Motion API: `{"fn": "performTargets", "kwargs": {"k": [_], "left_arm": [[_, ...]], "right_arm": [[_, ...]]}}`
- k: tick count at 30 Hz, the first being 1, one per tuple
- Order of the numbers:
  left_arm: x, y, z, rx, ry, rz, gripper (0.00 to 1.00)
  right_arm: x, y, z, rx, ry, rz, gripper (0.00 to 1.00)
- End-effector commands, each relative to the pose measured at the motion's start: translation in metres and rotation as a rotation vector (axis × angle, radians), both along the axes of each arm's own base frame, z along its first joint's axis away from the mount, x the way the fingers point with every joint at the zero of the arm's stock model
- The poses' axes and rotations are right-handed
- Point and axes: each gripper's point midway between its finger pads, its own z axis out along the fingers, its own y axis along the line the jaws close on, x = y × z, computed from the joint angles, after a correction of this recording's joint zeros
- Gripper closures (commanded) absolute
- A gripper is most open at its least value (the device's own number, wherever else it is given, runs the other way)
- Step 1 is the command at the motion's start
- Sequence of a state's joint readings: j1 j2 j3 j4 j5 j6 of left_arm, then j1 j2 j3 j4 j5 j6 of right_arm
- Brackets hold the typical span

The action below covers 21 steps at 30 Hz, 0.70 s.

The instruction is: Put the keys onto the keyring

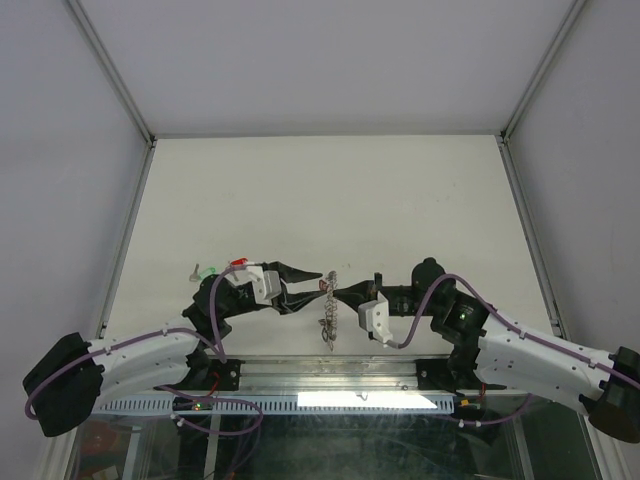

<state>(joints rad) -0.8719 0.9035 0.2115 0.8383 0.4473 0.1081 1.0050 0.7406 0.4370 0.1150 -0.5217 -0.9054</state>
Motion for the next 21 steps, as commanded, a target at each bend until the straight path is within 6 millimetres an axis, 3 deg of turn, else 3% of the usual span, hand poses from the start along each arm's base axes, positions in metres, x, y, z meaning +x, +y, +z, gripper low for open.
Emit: {"fn": "performTargets", "kwargs": {"k": [1,12,18,21], "left_arm": [[-0.010,0.005,0.019,-0.075,-0.031,-0.018,0.61],[-0.034,0.012,0.026,-0.087,-0.093,-0.108,0.58],[-0.026,0.020,0.023,-0.111,-0.057,-0.037,0.58],[-0.005,0.028,0.022,-0.150,0.041,0.089,0.58]], "right_arm": [[-0.002,0.004,0.038,0.109,-0.144,0.036,1.00],[0.000,0.004,0.039,0.052,-0.312,0.080,1.00],[-0.002,0.002,0.043,0.035,-0.295,0.085,1.00],[0.004,0.003,0.038,0.005,-0.163,0.033,1.00]]}}
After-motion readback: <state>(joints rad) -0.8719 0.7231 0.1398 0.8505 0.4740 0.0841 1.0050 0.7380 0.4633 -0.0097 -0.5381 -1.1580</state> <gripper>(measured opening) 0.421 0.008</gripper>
